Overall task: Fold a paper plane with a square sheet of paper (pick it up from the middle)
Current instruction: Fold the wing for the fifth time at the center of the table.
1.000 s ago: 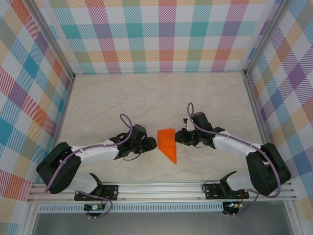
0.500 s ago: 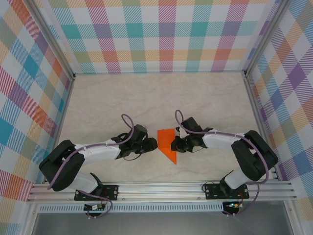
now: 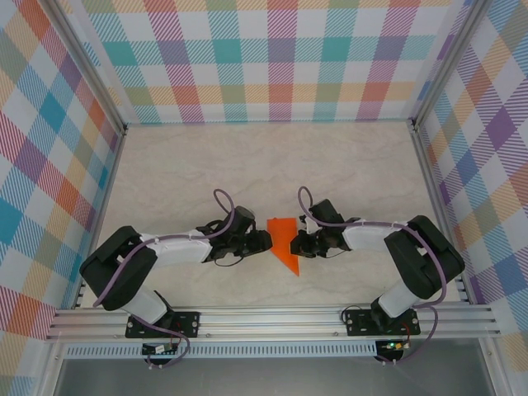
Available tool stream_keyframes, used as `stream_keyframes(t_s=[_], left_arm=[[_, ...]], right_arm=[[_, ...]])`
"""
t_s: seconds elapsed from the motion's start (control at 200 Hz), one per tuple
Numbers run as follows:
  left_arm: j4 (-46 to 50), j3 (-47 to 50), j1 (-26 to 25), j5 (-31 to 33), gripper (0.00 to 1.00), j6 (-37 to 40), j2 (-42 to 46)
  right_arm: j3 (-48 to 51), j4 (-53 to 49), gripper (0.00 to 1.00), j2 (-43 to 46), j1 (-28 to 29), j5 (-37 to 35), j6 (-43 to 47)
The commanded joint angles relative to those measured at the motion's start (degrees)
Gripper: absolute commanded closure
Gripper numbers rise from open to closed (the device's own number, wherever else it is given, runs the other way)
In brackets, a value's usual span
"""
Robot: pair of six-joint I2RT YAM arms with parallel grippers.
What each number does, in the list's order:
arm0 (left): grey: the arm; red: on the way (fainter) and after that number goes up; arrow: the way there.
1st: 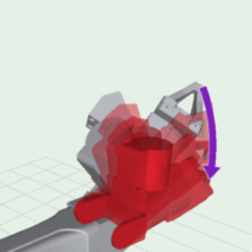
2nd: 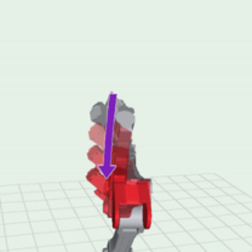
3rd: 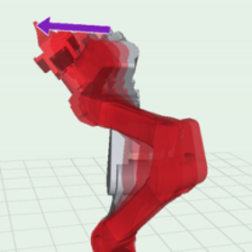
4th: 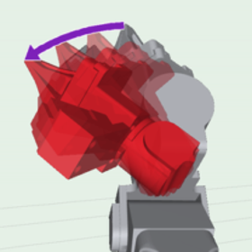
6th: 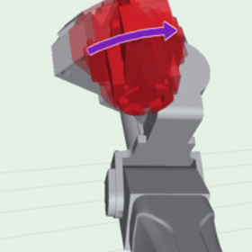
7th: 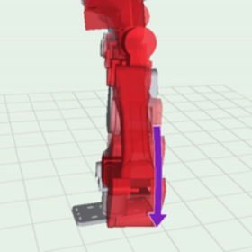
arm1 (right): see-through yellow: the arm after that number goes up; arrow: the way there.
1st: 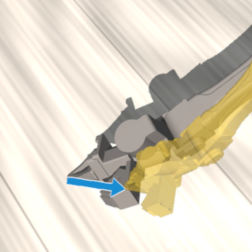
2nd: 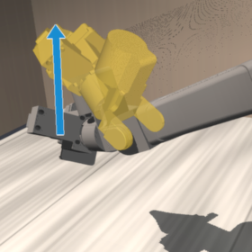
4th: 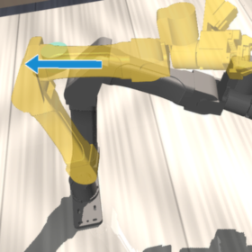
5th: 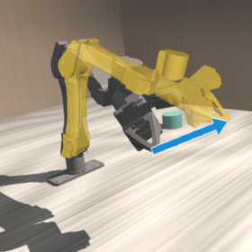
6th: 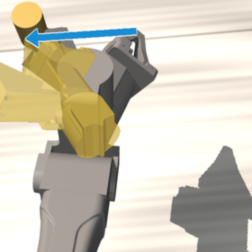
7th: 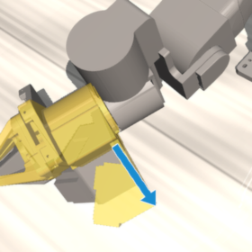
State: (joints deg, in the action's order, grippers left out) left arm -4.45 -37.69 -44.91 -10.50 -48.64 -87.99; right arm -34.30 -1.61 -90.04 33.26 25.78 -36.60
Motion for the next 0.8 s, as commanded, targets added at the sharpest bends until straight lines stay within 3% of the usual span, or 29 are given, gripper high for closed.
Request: stream_keyframes(t_s=[0.0, 0.795], left_arm=[[-2.97, -1.17, 0.17, -1.88, 0.51, -0.70, -1.20], [-9.90, -1.93, -0.32, -5.63, 0.51, -4.83, -7.28]], right_arm=[[1.98, 3.88, 0.89, -0.57, -0.73, 3.57, -0.90], [1.82, 4.12, 0.84, -0.80, -2.04, 4.42, -0.78]])
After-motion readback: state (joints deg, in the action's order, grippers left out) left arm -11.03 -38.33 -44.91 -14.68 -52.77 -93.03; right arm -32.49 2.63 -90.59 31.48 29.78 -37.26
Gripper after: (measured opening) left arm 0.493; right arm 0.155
